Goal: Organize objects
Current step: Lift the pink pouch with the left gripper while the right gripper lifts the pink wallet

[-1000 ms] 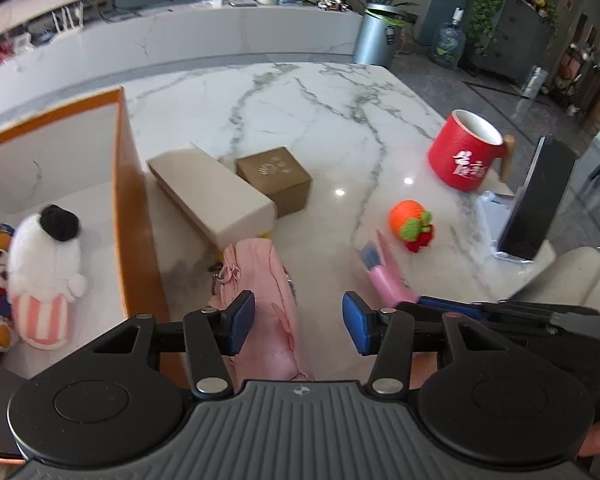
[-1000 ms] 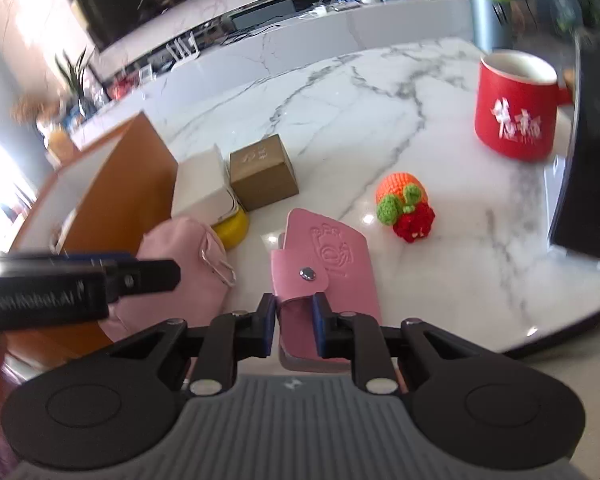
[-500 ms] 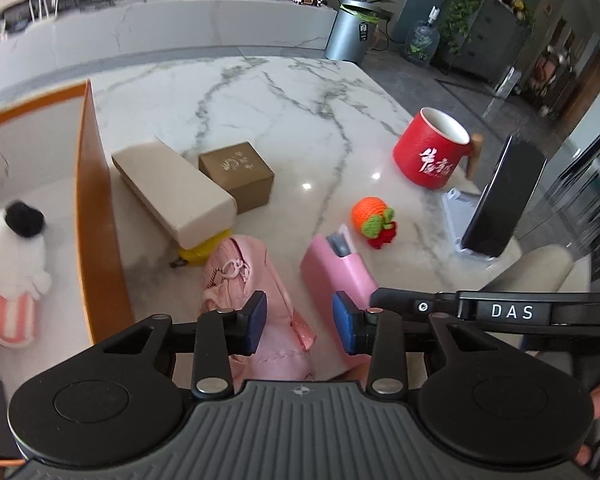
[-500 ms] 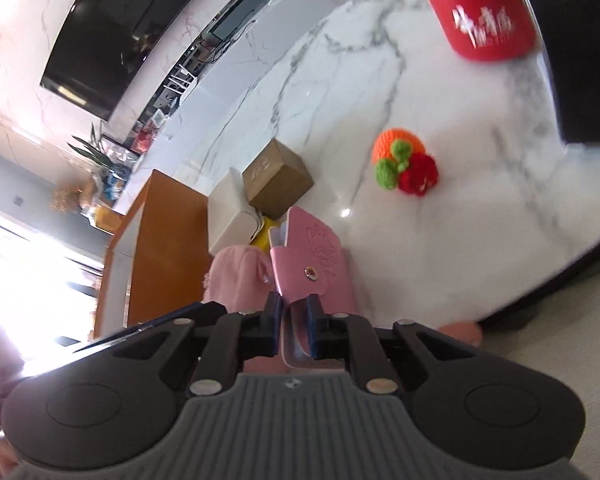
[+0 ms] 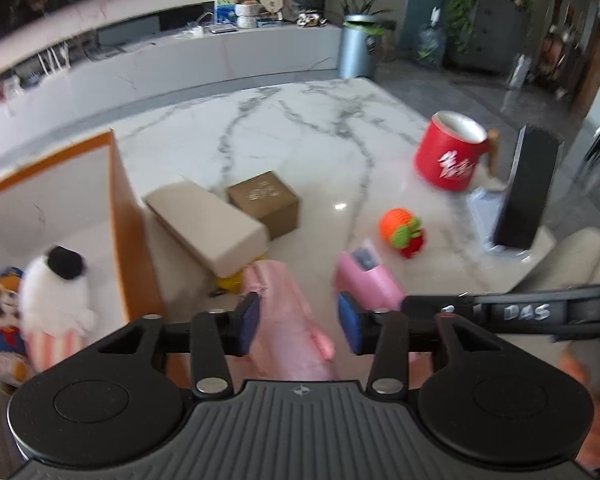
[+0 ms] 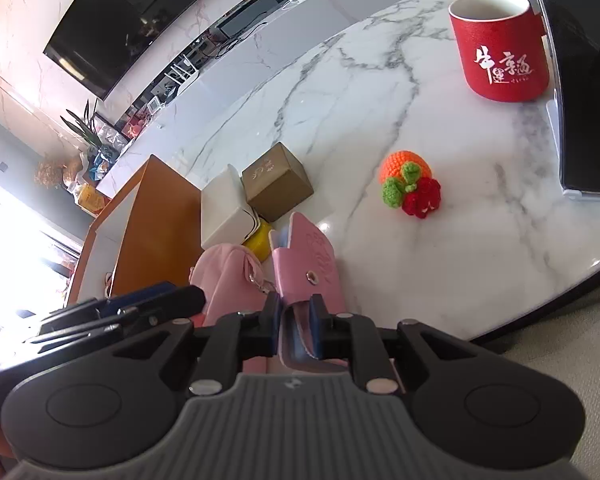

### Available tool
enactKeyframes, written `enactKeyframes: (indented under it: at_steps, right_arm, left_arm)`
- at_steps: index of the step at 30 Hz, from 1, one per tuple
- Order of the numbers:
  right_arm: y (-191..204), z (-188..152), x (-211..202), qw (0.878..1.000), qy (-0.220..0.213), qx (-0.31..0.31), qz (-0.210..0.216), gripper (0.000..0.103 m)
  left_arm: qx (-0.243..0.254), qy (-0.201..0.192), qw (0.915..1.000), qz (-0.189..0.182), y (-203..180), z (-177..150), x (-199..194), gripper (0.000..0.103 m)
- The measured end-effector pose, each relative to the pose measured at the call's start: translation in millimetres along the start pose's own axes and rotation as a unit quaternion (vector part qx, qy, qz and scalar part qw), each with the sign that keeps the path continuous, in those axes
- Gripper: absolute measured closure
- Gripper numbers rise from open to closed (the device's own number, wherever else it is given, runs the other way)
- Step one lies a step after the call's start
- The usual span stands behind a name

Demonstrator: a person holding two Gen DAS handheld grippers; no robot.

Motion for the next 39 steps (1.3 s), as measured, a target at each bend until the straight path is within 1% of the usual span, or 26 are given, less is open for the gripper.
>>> enactKeyframes:
  at_steps: [1,3,5,9,10,11,13,16,18,20,23,24,28,30,32,37,38,39]
  right_arm:
    - [0.2,0.1,-0.2,1.0,-0.002,-0.002,-0.002,0.085]
    - [0.6,0.4,-0.5,1.0,-0.004,-0.004,-0.005,0.085]
    - [0.9,0.5,-1.1,1.0,-0.004,-0.004,-0.005,0.085]
    - [2.0,2.0,-0.6,1.0,-0.006,-0.007,-0.007,0.084]
    - [3.1,3.0,-0.4,1.0,-0.007,-0.008,-0.008,0.083]
    - [4.3,4.1,0.0,1.0,-0.009,-0.011,-0.01,0.08]
    - [6.8,7.5,1.8,1.0,-0.015,-0.018,-0.017,0.069]
    - [11.0,11.9,6.7,0.999,-0.024,-0.035,-0.034,0.064]
    - [12.8,13.6,11.0,0.997,-0.027,-0.049,-0.049,0.064]
    - [13.3,14.4,16.0,0.996,-0.025,-0.058,-0.058,0.064]
    - [12.8,15.7,24.7,0.995,-0.018,-0.069,-0.069,0.073]
    - [13.4,15.2,28.2,0.994,-0.016,-0.075,-0.072,0.079]
    - [15.0,12.8,35.9,0.995,-0.006,-0.082,-0.06,0.08]
    - [16.1,11.8,37.4,0.997,0.003,-0.073,-0.04,0.079]
    - [16.6,10.7,41.4,0.998,0.016,-0.06,-0.023,0.08]
    - [21.0,11.7,51.8,0.997,0.011,-0.067,-0.025,0.078]
    - [22.4,12.1,53.9,0.998,0.009,-0.064,-0.017,0.077]
    - [23.1,12.7,55.5,0.998,0.012,-0.057,0.001,0.069]
  left_arm:
    - [-0.001,0.01,0.9999,0.004,1.1,-1.3,2.8,0.047]
    - [-0.017,0.031,0.9994,-0.006,2.9,-4.4,9.4,0.043]
    - [-0.028,0.046,0.9985,-0.01,4.3,-7.1,15.8,0.043]
    - [-0.017,0.057,0.9982,0.0,1.9,-9.8,23.3,0.044]
    - [-0.015,0.057,0.9983,0.0,1.5,-9.8,24.0,0.045]
    - [-0.014,0.057,0.9983,0.001,1.4,-9.8,24.6,0.049]
    - [-0.014,0.057,0.9983,-0.001,1.4,-9.0,25.4,0.05]
    - [-0.017,0.056,0.9983,-0.003,1.8,-7.6,26.2,0.053]
    - [-0.018,0.055,0.9983,-0.005,1.8,-7.5,26.7,0.056]
    - [-0.019,0.055,0.9983,-0.007,2.0,-7.3,26.7,0.056]
    - [-0.022,0.055,0.9982,-0.008,2.9,-7.1,27.0,0.056]
    - [-0.023,0.056,0.9981,-0.01,3.4,-6.8,27.8,0.056]
    - [-0.028,0.056,0.9979,-0.013,5.7,-7.5,28.3,0.056]
    - [-0.033,0.055,0.9978,-0.015,7.0,-8.3,28.0,0.057]
    - [-0.037,0.056,0.9977,-0.014,9.0,-8.6,27.1,0.058]
    - [-0.045,0.055,0.9973,-0.017,13.2,-9.8,27.3,0.06]
    - [-0.047,0.056,0.9971,-0.02,13.2,-10.0,27.3,0.06]
    - [-0.047,0.057,0.9971,-0.021,13.1,-10.1,27.4,0.061]
Point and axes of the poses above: each gripper's, at about its wrist camera, not at the fingertips, and x roughly the way its jaws point, y to its left, z to its top, the point moved 8 cm from there along x, roughly the way its jaws point, and after that the axes turned 7 degrees about x, right-handed, at the moved point
